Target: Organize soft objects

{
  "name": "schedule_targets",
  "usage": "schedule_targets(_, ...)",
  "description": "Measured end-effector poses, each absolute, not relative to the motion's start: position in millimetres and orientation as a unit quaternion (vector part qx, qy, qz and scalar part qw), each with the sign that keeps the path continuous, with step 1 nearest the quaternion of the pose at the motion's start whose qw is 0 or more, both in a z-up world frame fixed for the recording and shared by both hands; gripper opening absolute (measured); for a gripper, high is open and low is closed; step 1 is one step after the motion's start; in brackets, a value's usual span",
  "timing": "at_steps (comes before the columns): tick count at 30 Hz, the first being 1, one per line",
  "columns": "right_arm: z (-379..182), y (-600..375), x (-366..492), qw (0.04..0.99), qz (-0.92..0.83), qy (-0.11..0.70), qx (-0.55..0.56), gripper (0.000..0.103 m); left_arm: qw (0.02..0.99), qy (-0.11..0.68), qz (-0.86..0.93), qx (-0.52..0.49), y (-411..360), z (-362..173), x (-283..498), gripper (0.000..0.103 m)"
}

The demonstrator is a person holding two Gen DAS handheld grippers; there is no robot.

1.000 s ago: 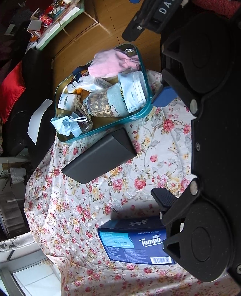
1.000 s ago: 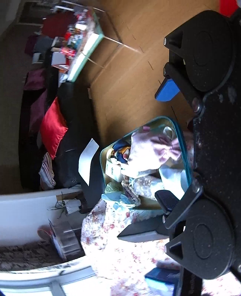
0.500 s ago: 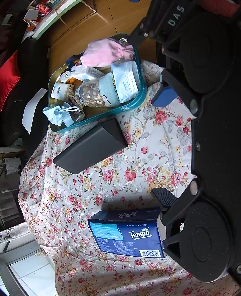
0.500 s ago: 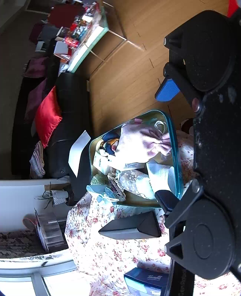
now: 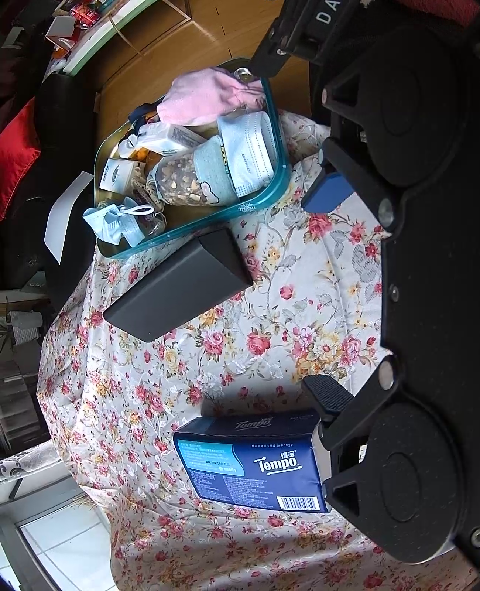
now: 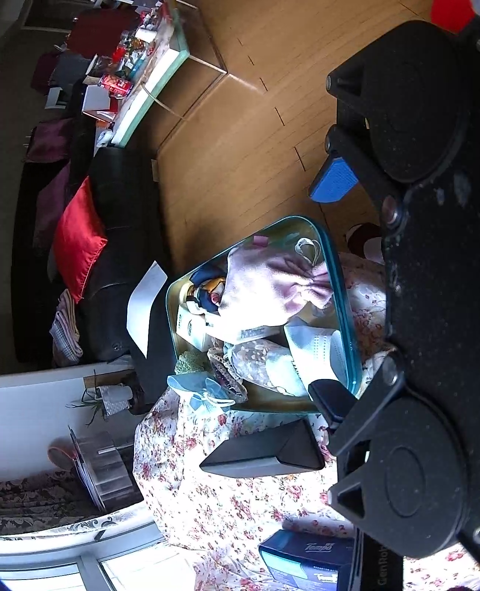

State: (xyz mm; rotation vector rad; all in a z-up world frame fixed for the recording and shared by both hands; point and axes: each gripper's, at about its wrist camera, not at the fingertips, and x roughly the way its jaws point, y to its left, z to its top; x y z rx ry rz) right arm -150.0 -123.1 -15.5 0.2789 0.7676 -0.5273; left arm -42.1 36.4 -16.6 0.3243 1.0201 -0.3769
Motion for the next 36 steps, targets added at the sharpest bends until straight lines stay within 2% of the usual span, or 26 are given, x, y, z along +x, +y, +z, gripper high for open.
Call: schedule_targets(36, -15.8, -126.0, -150.8, 0.884, -0.249, 0.368, 0.146, 0.103, 0.842, 0.482, -0.180, 0.161, 34.6, -18.1, -47.9, 0.091)
